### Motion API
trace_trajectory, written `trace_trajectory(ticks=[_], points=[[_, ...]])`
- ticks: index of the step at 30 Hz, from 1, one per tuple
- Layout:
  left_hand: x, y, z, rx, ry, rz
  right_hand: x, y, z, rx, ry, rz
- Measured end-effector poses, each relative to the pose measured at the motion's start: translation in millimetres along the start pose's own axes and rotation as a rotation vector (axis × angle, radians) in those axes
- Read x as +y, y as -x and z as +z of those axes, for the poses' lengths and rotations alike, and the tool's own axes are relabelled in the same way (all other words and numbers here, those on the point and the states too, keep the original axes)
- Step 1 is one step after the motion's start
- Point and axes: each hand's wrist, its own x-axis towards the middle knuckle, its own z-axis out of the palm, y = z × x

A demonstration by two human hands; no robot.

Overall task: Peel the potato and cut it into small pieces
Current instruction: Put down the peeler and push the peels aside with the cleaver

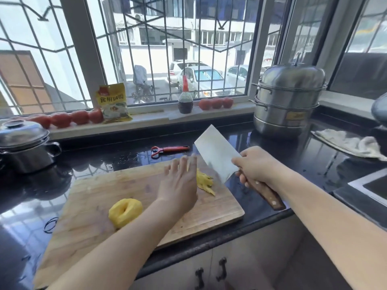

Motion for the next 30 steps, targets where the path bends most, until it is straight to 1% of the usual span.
trace_trajectory(ticks=[2,4,7,9,11,14,15,18,19,20,22,24,28,30], points=[[22,19,-3,0.075,0.139,0.07,-3,0,4,0.017,-0.098,0.034],[44,30,-1,0.116,0.174,0.12,-10,3,11,0.004,-0.185,0.054],[59,32,5,0.124,0.205,0.083,-17,7,20,-0.012,-0.242,0.051],[58,33,9,0.13,0.189,0.034,-17,5,23,0.017,-0.266,0.041],[49,34,15,0.059,0.166,-0.029,-15,2,20,0.067,-0.266,0.031],[33,28,21,-0.121,0.197,-0.115,-12,0,12,0.116,-0.243,0.033],[27,23,20,-0.125,0.214,-0.138,-11,0,10,0.125,-0.214,0.029],[13,-2,11,0.037,0.269,-0.22,-13,2,7,0.114,-0.154,0.021],[8,-11,6,0.077,0.277,-0.246,-14,3,6,0.102,-0.146,0.015],[4,-19,0,0.085,0.251,-0.258,-16,5,5,0.091,-0.144,0.011],[-5,-33,-6,0.057,0.169,-0.24,-20,8,2,0.072,-0.139,0.004],[-13,-42,-6,0.006,0.134,-0.18,-23,11,0,0.07,-0.121,-0.007],[-27,-37,-9,-0.163,0.243,-0.045,-23,15,1,0.096,-0.069,-0.037],[-35,-31,-15,-0.193,0.338,-0.057,-23,18,5,0.107,-0.029,-0.061]])
